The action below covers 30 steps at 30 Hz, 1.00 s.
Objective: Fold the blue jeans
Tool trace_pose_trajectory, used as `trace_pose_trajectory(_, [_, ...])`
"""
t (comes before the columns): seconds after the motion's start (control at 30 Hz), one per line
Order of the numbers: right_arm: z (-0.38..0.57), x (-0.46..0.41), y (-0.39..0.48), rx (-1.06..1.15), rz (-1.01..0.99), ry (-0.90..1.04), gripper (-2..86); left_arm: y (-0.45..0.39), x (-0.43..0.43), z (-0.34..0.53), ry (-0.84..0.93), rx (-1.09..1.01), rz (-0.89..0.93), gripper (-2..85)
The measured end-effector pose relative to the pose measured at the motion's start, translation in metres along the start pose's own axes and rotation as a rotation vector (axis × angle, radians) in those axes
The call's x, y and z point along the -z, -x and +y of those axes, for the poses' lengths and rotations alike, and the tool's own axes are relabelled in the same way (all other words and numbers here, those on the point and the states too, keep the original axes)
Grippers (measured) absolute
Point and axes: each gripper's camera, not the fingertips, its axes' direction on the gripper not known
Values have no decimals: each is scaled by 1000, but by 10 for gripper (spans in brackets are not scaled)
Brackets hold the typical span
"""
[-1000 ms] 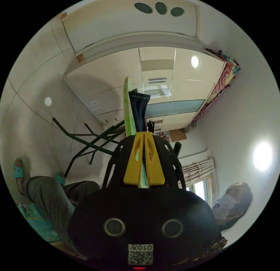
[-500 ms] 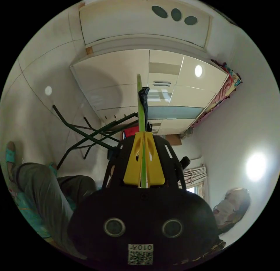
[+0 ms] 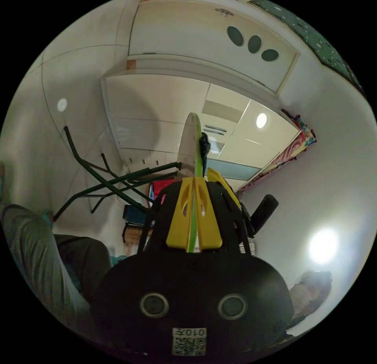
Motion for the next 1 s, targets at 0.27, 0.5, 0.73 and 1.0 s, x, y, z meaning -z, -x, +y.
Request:
trace_pose_trajectory(0.27, [-4,-2,-14,-57,58,-59,42,17,31,-15,-40,34,46,-1])
trace_pose_trajectory(0.5, [37,-1,-124,-278,-537,-228,43,26,37,-21,-50,52,94,-1])
trace_pose_trajectory(0.73, [59,-29,-163,-384,-657,-311,42,19,21,-21,11,44,114,-1])
trace_pose_trajectory(1.0, [42,-78,-136,-198,-495,-106,45,4,21,-21,-12,10,106,-1])
